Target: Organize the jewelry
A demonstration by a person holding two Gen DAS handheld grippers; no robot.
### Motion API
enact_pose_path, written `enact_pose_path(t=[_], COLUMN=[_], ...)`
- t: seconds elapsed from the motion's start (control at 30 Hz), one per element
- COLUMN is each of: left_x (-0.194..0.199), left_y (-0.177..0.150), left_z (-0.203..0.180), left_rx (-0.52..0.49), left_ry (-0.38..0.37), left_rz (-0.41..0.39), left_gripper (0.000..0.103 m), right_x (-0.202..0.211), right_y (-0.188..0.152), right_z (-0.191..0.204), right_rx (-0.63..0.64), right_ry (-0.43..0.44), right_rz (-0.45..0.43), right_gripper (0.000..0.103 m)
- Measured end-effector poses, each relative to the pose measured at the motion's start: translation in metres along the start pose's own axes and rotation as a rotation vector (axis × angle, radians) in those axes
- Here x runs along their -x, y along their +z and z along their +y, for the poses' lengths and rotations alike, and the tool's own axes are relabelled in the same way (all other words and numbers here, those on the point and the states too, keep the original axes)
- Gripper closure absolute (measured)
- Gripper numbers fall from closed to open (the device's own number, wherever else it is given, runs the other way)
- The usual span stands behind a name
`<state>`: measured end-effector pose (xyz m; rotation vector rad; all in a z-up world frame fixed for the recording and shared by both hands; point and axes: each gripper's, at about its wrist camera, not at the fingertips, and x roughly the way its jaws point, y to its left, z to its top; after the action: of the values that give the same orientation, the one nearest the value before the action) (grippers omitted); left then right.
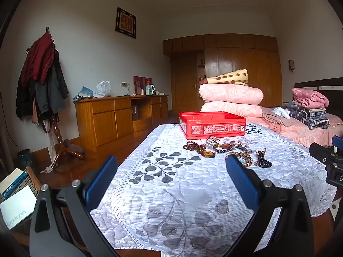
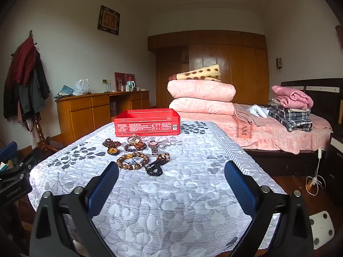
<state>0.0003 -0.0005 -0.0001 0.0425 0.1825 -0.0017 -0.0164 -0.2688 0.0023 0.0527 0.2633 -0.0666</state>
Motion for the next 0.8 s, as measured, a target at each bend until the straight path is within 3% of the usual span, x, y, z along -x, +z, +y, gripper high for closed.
enact_pose_path(t=[0.8], left_x=[0.0008], left_y=[-0.0008], left_z=[0.0004], left_rx=[0.001], left_ry=[0.000], left_rz=[-0.007], left_gripper=[0.005], right_x=[-0.0006], right_y=[-0.0011], right_z=[0.0004], right_rx=[0.000], right_ry=[0.000], right_rz=[-0.005], right_gripper=[0.006])
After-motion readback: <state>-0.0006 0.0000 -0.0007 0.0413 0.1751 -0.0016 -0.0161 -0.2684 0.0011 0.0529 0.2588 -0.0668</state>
